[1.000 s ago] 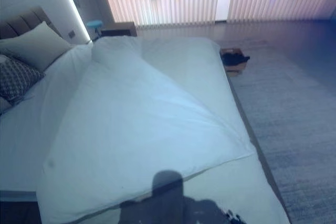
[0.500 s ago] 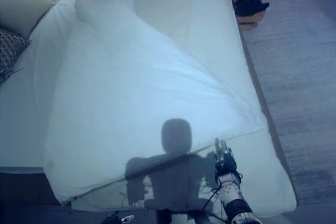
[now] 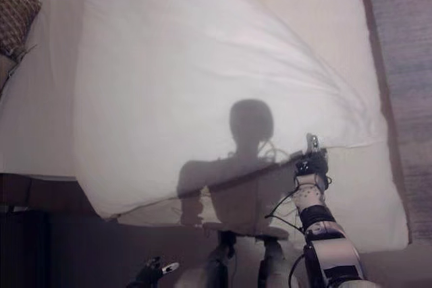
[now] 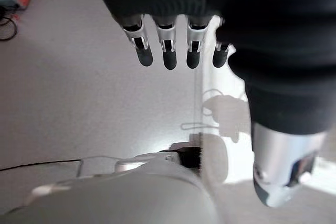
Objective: Make the bed
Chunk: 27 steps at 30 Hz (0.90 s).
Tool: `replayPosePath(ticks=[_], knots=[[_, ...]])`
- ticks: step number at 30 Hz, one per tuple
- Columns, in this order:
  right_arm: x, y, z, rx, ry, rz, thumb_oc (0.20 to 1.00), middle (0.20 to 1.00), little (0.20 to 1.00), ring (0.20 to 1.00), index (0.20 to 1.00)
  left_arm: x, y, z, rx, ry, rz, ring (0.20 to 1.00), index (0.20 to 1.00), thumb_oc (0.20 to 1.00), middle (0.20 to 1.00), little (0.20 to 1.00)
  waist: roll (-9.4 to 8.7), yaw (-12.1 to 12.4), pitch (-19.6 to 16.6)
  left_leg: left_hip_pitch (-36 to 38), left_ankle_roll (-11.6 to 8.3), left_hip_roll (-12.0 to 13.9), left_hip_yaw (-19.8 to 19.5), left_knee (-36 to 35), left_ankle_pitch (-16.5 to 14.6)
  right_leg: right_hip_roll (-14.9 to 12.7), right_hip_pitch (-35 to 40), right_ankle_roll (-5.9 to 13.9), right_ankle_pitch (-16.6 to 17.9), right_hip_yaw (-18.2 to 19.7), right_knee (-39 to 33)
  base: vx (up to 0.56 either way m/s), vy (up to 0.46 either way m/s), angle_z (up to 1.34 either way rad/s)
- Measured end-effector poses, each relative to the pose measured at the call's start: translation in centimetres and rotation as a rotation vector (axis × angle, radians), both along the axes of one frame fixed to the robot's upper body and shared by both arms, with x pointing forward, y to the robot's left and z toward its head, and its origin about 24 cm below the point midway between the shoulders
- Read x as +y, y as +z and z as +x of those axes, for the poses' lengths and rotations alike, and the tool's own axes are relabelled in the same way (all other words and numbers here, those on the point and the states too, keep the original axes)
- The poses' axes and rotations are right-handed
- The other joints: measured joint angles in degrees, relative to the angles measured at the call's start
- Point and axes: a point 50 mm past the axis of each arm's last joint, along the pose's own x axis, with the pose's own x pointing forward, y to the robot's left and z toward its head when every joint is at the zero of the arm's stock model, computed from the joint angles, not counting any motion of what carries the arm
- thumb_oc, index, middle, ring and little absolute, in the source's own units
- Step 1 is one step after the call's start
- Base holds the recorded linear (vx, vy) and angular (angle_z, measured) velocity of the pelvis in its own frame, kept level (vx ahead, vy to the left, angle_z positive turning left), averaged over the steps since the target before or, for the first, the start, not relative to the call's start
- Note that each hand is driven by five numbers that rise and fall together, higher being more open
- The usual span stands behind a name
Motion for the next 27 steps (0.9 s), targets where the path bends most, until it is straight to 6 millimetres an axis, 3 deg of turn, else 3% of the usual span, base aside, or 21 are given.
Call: replayPosePath(ticks=[7, 12, 18, 26, 27], knots=[[-2.1, 6.2, 1.9, -0.071, -0.075, -0.066, 1.000, 1.000, 1.000, 1.000, 1.000, -0.6, 0.8, 1.2, -0.069, 0.007, -0.039, 1.000, 1.000, 1.000, 1.000, 1.000, 1.41, 1.3, 2.9, -5.8, 0.17, 0.0, -2.1, -0.6, 2.2, -0.4, -7.8, 0.02, 0.0, -0.8, 4.3, -0.02, -0.024, 0.05], [-2.4, 8.4, 2.4, -0.091, -0.071, -0.141, 1.000, 1.000, 1.000, 1.000, 1.000, -0.6, 0.9, 1.3, -0.075, 0.007, -0.043, 1.000, 1.000, 1.000, 1.000, 1.000, 1.38, 2.4, 2.9, -7.7, 0.20, -0.3, -4.3, -0.6, 3.1, -1.5, -12.4, 0.23, -2.8, -1.4, 10.8, -0.04, -0.013, 0.08], [-2.7, 11.2, 3.0, -0.071, 0.018, -0.385, 1.000, 1.000, 1.000, 1.000, 1.000, -0.3, 1.2, 1.7, -0.094, 0.002, -0.043, 1.000, 1.000, 1.000, 1.000, 1.000, 0.35, 2.7, 3.6, -9.8, 0.23, -1.5, -6.3, -1.2, 4.4, -4.2, -19.0, -0.31, -7.1, -2.3, 21.8, -0.04, -0.037, 0.20], [-2.1, 13.6, 3.8, -0.045, 0.053, -0.438, 1.000, 1.000, 1.000, 1.000, 1.000, -0.1, 1.4, 2.0, -0.110, -0.003, -0.039, 1.000, 1.000, 1.000, 1.000, 1.000, -0.33, 2.4, 4.1, -10.9, -0.29, -1.4, -7.2, -1.1, 5.5, -5.0, -20.9, -0.80, -7.9, -3.6, 24.9, -0.02, -0.009, 0.08], [-2.2, 13.8, 3.8, -0.038, 0.052, -0.453, 0.762, 0.762, 0.762, 0.762, 0.762, -0.1, 1.4, 2.0, -0.111, -0.006, -0.039, 1.000, 1.000, 1.000, 1.000, 1.000, -0.32, 2.5, 4.1, -10.9, -0.37, -1.4, -7.5, -1.2, 5.6, -5.1, -20.9, -0.97, -8.1, -3.8, 25.1, -0.02, -0.035, 0.21]])
